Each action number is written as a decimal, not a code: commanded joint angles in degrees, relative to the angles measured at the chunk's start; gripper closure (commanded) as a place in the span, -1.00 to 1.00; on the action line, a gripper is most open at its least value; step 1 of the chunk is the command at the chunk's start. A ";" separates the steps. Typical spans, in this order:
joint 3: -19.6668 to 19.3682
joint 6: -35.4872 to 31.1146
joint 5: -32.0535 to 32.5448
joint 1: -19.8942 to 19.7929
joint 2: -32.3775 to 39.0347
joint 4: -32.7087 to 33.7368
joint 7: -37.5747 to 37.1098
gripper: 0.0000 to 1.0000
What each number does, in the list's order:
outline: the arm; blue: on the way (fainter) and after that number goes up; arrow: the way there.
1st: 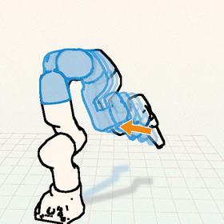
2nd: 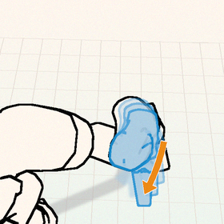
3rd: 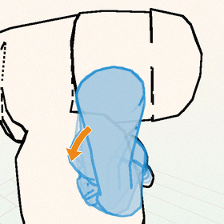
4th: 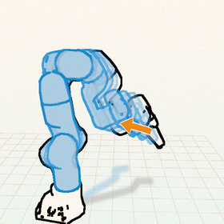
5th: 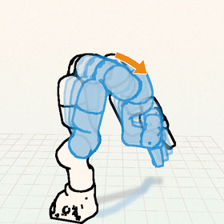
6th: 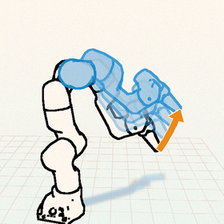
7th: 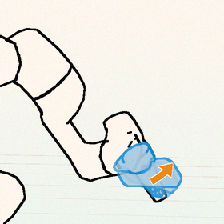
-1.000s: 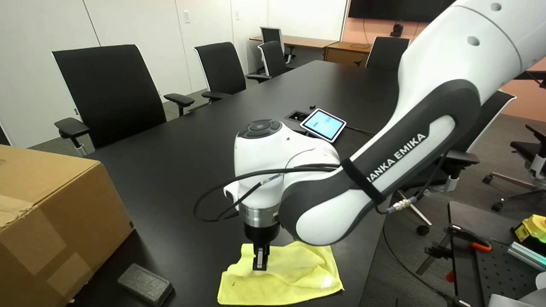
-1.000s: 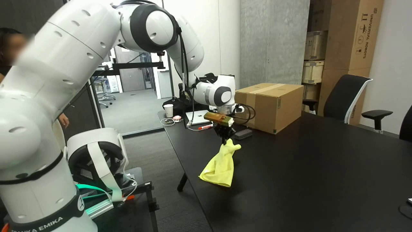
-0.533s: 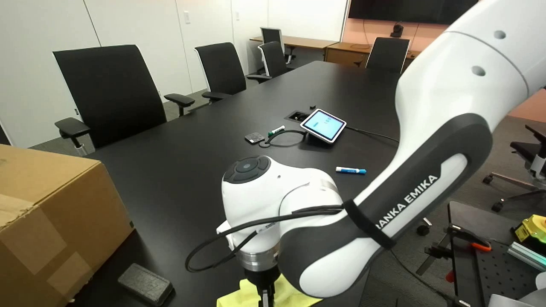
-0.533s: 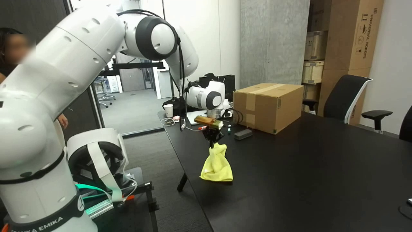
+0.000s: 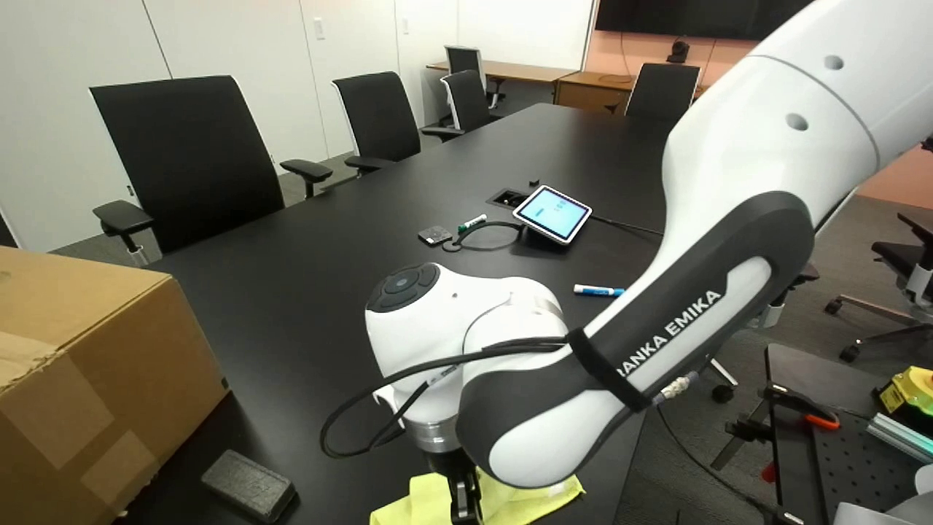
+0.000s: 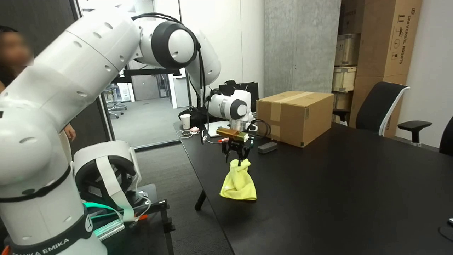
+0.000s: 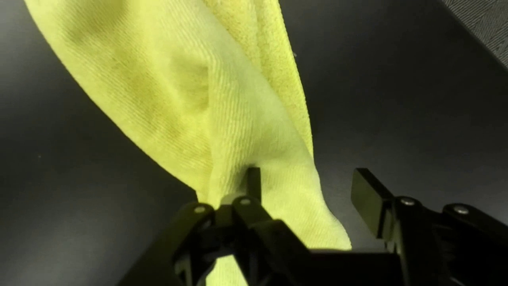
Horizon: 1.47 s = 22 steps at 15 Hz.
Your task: Fold the cloth on the table
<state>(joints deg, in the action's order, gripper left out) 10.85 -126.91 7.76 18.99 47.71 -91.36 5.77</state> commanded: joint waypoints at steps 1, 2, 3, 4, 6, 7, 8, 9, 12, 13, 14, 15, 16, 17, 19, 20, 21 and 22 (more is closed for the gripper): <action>-1.96 3.97 0.99 -1.81 -4.90 -2.29 0.11 -0.96; -2.74 4.52 1.19 -2.48 -6.52 -3.53 -0.29 -1.00; -3.49 5.75 1.24 -3.52 -8.70 -5.28 -0.26 -1.00; -4.32 6.58 1.34 -4.41 -10.09 -6.63 -0.56 -1.00; -4.83 11.38 0.54 -7.16 -14.22 -10.15 1.22 -1.00; -5.18 13.84 0.22 -8.38 -16.10 -11.96 1.29 -1.00; -5.34 16.13 0.11 -9.53 -17.72 -13.36 1.96 -1.00; -4.99 18.68 -0.94 -11.38 -21.15 -16.30 3.77 -1.00; -5.20 23.19 -2.71 -14.69 -28.73 -22.53 5.54 -1.00; -5.23 24.14 -3.77 -15.70 -31.62 -24.29 6.06 -1.00; -5.49 24.94 -4.48 -16.46 -34.51 -26.41 6.31 -1.00; -5.67 25.80 -5.53 -17.19 -37.47 -28.25 6.78 -1.00; -5.93 26.67 -6.38 -17.78 -40.50 -29.97 7.19 -1.00; -6.24 27.24 -7.64 -18.32 -43.68 -31.83 7.46 -1.00; -7.07 27.66 -9.33 -18.74 -50.26 -35.46 7.30 -1.00; -7.60 28.15 -9.82 -18.82 -53.44 -36.84 7.37 -1.00; -8.09 28.08 -9.99 -18.72 -56.66 -38.52 7.09 -1.00; -8.56 28.34 -10.26 -18.58 -59.95 -40.03 6.79 -1.00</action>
<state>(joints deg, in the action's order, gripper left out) 3.48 -98.72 -0.48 0.36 -1.13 -124.65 11.99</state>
